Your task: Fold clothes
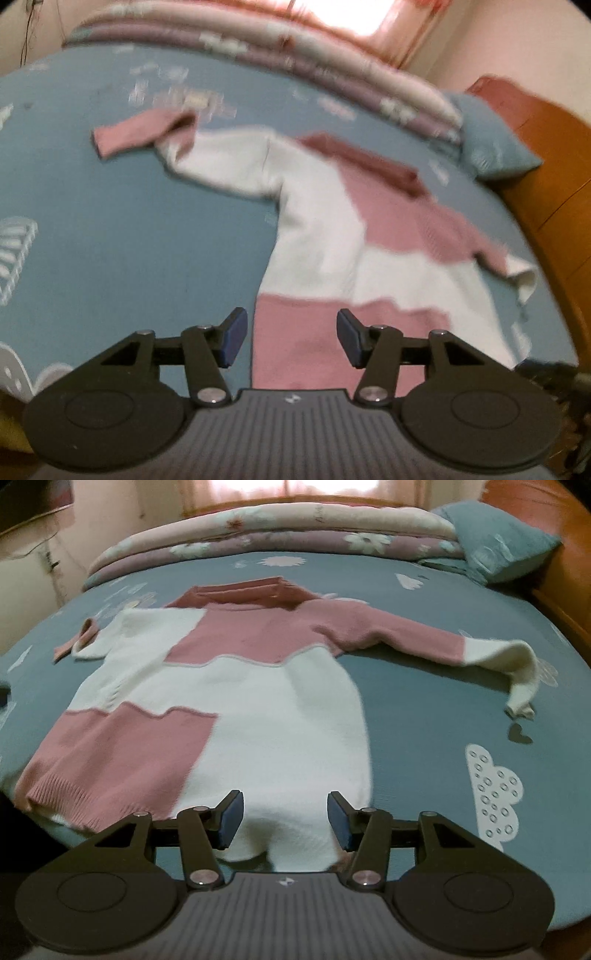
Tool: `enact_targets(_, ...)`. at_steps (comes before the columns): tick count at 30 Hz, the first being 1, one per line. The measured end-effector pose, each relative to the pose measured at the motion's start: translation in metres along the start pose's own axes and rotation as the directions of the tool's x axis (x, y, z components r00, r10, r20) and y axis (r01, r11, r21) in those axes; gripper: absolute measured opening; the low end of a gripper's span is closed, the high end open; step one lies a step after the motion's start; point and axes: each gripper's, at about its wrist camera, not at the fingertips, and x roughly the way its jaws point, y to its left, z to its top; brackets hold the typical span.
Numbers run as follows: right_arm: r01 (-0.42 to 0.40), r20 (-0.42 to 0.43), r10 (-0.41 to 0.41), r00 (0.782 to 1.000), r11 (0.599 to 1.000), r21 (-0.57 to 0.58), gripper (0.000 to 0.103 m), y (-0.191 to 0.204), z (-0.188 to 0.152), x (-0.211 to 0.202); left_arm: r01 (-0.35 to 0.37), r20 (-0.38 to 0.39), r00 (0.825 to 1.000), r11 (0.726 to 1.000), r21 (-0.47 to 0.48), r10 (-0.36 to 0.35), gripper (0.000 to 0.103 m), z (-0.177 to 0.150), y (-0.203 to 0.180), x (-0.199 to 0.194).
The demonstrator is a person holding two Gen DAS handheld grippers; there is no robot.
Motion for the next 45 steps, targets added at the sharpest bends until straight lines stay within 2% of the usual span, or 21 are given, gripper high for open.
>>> enact_targets(3, 0.017, -0.026, -0.015, 1.0, 0.996, 0.083, 0.056, -0.021, -0.001, 0.003, -0.021, -0.076, 0.997, 1.0, 0.004, 0.021, 0.053, -0.007, -0.003, 0.024)
enact_targets(7, -0.039, -0.052, 0.053, 0.997, 0.97, 0.24, 0.055, -0.052, -0.007, 0.015, -0.011, -0.151, 0.988, 1.0, 0.026, 0.015, 0.054, -0.017, -0.011, 0.048)
enact_targets(9, -0.088, -0.059, 0.116, 0.992, 0.932, 0.353, 0.055, -0.069, -0.013, 0.023, -0.023, -0.171, 0.985, 0.999, 0.039, 0.029, 0.055, -0.021, -0.014, 0.056)
enact_targets(10, -0.112, -0.064, 0.148, 0.987, 0.913, 0.392, 0.055, -0.073, -0.016, 0.027, -0.028, -0.173, 0.984, 0.999, 0.047, 0.036, 0.056, -0.023, -0.016, 0.059)
enact_targets(12, -0.157, -0.072, 0.214, 0.974, 0.872, 0.464, 0.055, -0.08, -0.022, 0.034, -0.029, -0.172, 0.984, 0.997, 0.067, 0.041, 0.063, -0.025, -0.019, 0.063)
enact_targets(14, -0.195, -0.067, 0.267, 0.961, 0.832, 0.519, 0.056, -0.083, -0.03, 0.038, -0.029, -0.172, 0.984, 0.997, 0.076, 0.042, 0.064, -0.026, -0.02, 0.063)
enact_targets(19, -0.286, 0.005, 0.346, 0.938, 0.767, 0.575, 0.055, -0.09, -0.038, 0.043, -0.023, -0.173, 0.984, 0.996, 0.09, 0.039, 0.065, -0.026, -0.02, 0.063)
enact_targets(21, -0.311, 0.014, 0.371, 0.929, 0.758, 0.574, 0.055, -0.091, -0.035, 0.046, -0.021, -0.174, 0.984, 0.996, 0.082, 0.035, 0.065, -0.025, -0.019, 0.063)
enact_targets(23, -0.377, 0.014, 0.441, 0.897, 0.75, 0.543, 0.056, -0.085, -0.031, 0.049, -0.02, -0.171, 0.985, 0.997, 0.078, 0.033, 0.066, -0.025, -0.019, 0.064)
enact_targets(25, -0.417, 0.005, 0.474, 0.881, 0.77, 0.483, 0.056, -0.073, -0.028, 0.049, -0.018, -0.167, 0.986, 0.997, 0.081, 0.032, 0.067, -0.026, -0.02, 0.064)
enact_targets(27, -0.396, -0.019, 0.446, 0.895, 0.813, 0.426, 0.055, -0.062, -0.025, 0.052, -0.017, -0.164, 0.986, 0.996, 0.083, 0.03, 0.069, -0.027, -0.021, 0.065)
enact_targets(28, -0.366, -0.034, 0.412, 0.911, 0.842, 0.397, 0.05, -0.057, -0.024, 0.053, -0.018, -0.164, 0.986, 0.996, 0.086, 0.032, 0.069, -0.027, -0.022, 0.065)
enact_targets(29, -0.332, -0.047, 0.374, 0.926, 0.869, 0.368, 0.026, -0.053, -0.022, 0.053, -0.02, -0.166, 0.986, 0.996, 0.091, 0.035, 0.069, -0.027, -0.023, 0.065)
enact_targets(30, -0.321, -0.051, 0.361, 0.931, 0.878, 0.356, 0.014, -0.052, -0.019, 0.052, -0.023, -0.167, 0.985, 0.995, 0.099, 0.039, 0.069, -0.028, -0.024, 0.065)
enact_targets(33, -0.309, -0.054, 0.346, 0.937, 0.89, 0.335, 0.013, -0.05, -0.008, 0.042, -0.022, -0.169, 0.985, 0.994, 0.106, 0.04, 0.07, -0.027, -0.024, 0.065)
enact_targets(35, -0.349, -0.037, 0.386, 0.922, 0.866, 0.358, 0.013, -0.055, 0.001, 0.03, -0.018, -0.167, 0.985, 0.995, 0.103, 0.035, 0.07, -0.027, -0.023, 0.065)
enact_targets(37, -0.397, -0.009, 0.437, 0.899, 0.825, 0.402, 0.013, -0.065, 0.009, 0.017, -0.013, -0.165, 0.986, 0.995, 0.1, 0.029, 0.071, -0.028, -0.022, 0.065)
enact_targets(39, -0.447, 0.023, 0.492, 0.87, 0.768, 0.46, 0.013, -0.078, 0.017, 0.006, -0.011, -0.163, 0.986, 0.995, 0.102, 0.028, 0.071, -0.028, -0.022, 0.065)
enact_targets(42, -0.473, 0.016, 0.565, 0.825, 0.674, 0.567, 0.014, -0.096, 0.023, 0.003, -0.007, -0.161, 0.987, 0.995, 0.101, 0.023, 0.072, -0.029, -0.022, 0.066)
enact_targets(45, -0.393, -0.057, 0.536, 0.842, 0.682, 0.616, 0.019, -0.111, 0.021, 0.007, 0.001, -0.158, 0.987, 0.995, 0.096, 0.014, 0.072, -0.029, -0.019, 0.065)
